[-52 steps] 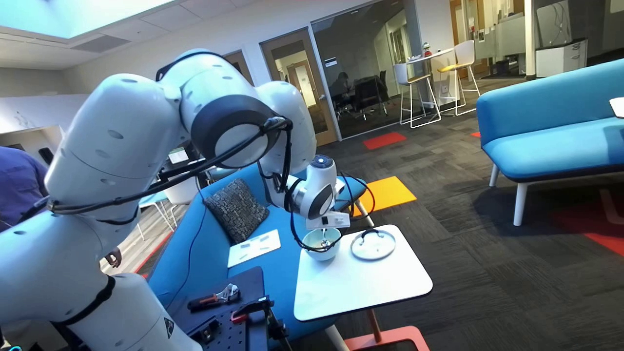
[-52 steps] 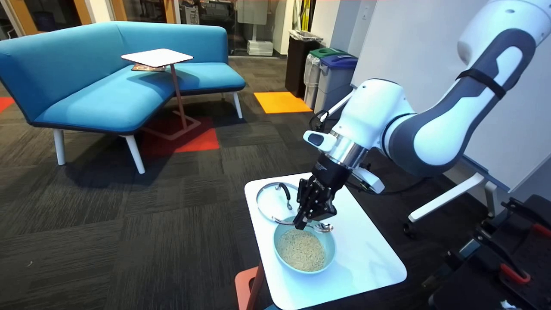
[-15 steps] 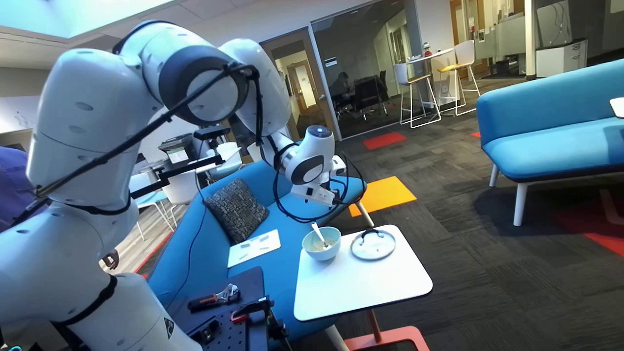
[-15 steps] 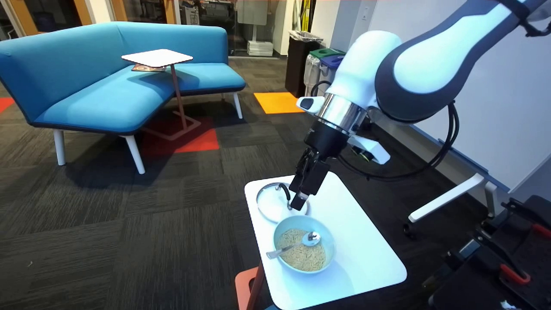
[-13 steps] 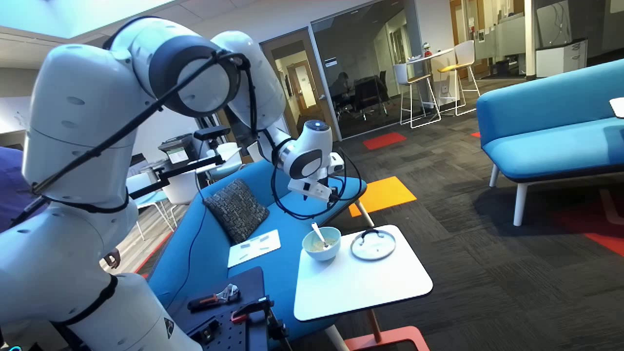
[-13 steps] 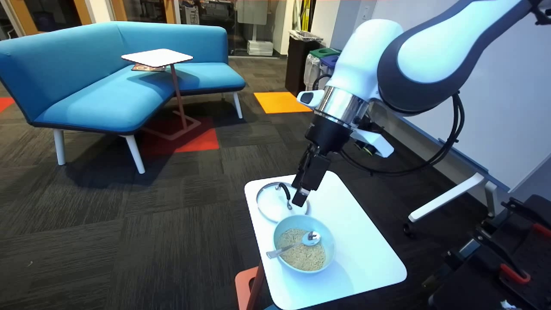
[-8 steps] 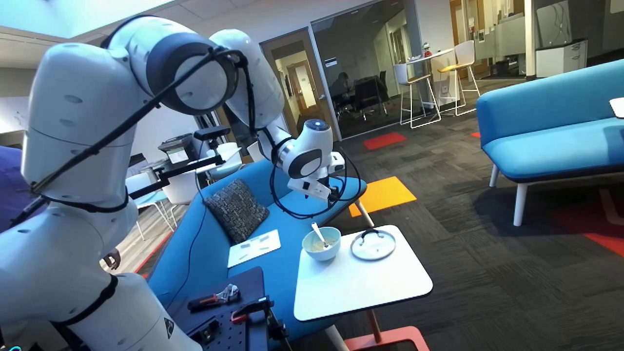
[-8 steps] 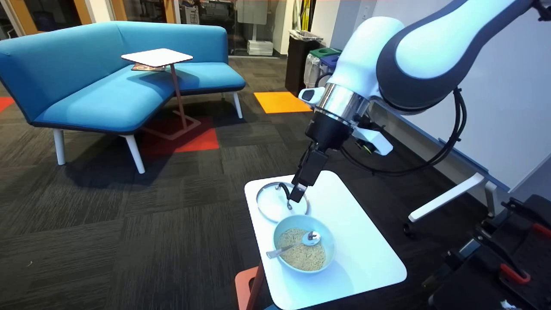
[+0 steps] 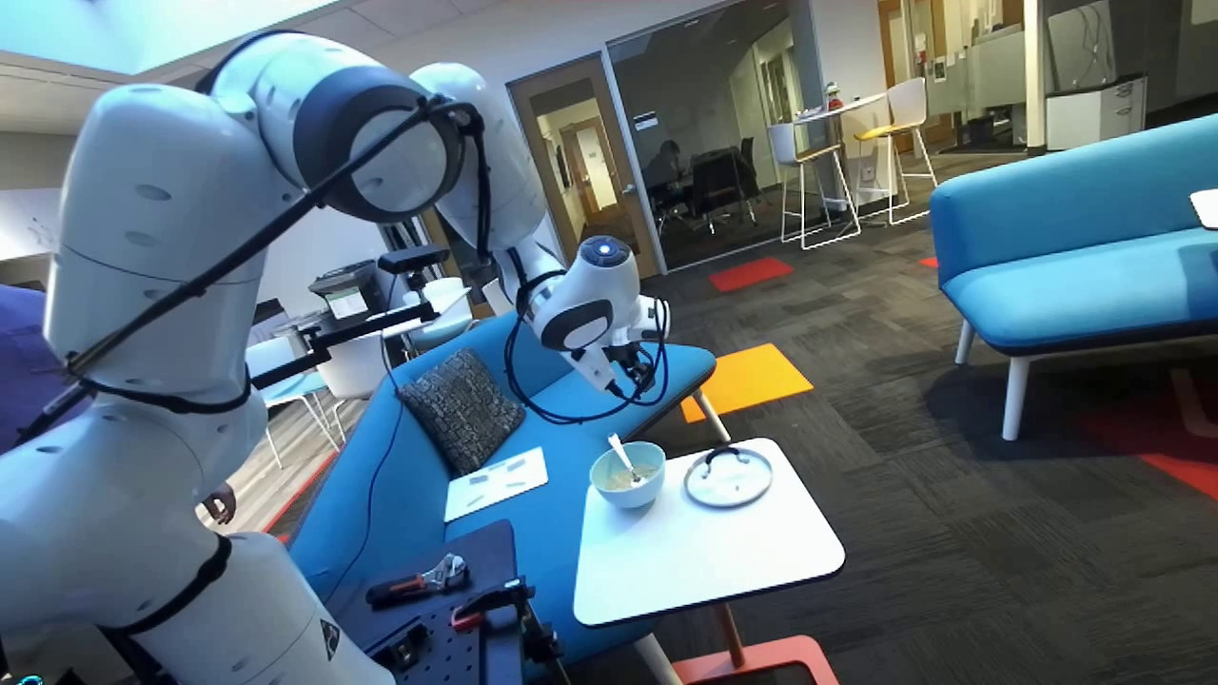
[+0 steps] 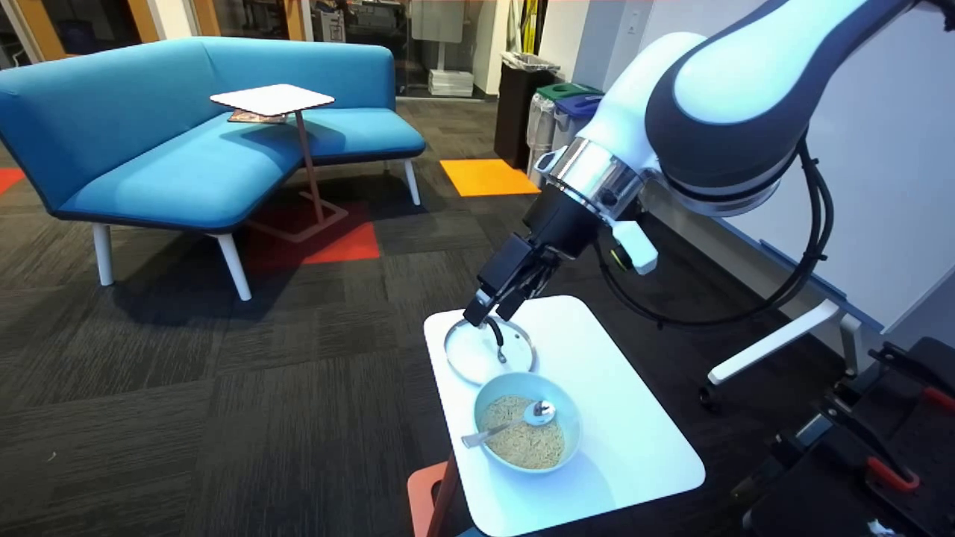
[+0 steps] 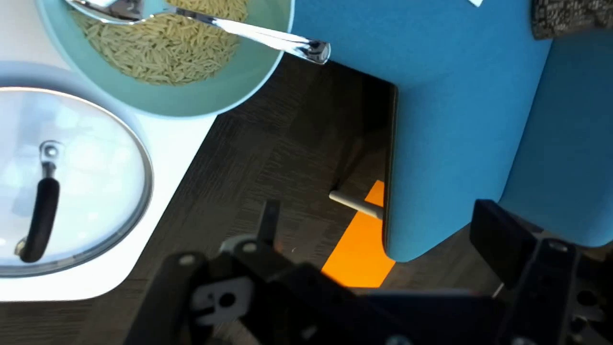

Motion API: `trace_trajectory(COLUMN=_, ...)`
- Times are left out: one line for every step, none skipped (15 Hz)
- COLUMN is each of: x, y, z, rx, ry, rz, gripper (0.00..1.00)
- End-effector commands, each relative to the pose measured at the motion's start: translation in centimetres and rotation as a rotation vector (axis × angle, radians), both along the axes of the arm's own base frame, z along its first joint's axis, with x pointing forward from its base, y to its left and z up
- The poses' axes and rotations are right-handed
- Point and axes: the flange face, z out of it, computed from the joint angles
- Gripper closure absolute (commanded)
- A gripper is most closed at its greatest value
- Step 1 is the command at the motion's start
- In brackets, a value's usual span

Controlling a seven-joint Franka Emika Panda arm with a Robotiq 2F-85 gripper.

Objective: Pick up the spoon and stir the objects in the bowl

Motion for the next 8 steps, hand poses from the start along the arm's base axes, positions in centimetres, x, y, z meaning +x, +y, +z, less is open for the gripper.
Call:
trace_trajectory(x=-1.2, y=0.15, z=1.4, rx=-0.012, ry=0.046, rz=-0.194, gripper=0.0)
trace_trajectory(x=-1.3, y=0.18, z=1.47, rx=-0.012, ry=0.065, rz=-0.244, gripper=0.0)
trace_trajectory(x=-1.3, y=0.07, z=1.51, rx=-0.016, ry=0.086, rz=-0.293, gripper=0.0)
trace_trajectory(x=-1.33, y=-0.02, z=1.5, rx=-0.02, ry=0.109, rz=-0.341, gripper=0.0)
trace_trajectory(x=-1.3, y=-0.16, z=1.53, rx=-0.027, ry=0.133, rz=-0.387, gripper=0.0)
trace_trajectory(x=-1.3, y=-0.33, z=1.54, rx=-0.035, ry=0.16, rz=-0.434, gripper=0.0)
trace_trajectory(x=-1.27, y=-0.42, z=1.59, rx=-0.046, ry=0.183, rz=-0.481, gripper=0.0)
trace_trajectory(x=-1.39, y=-0.45, z=1.58, rx=-0.056, ry=0.211, rz=-0.526, gripper=0.0)
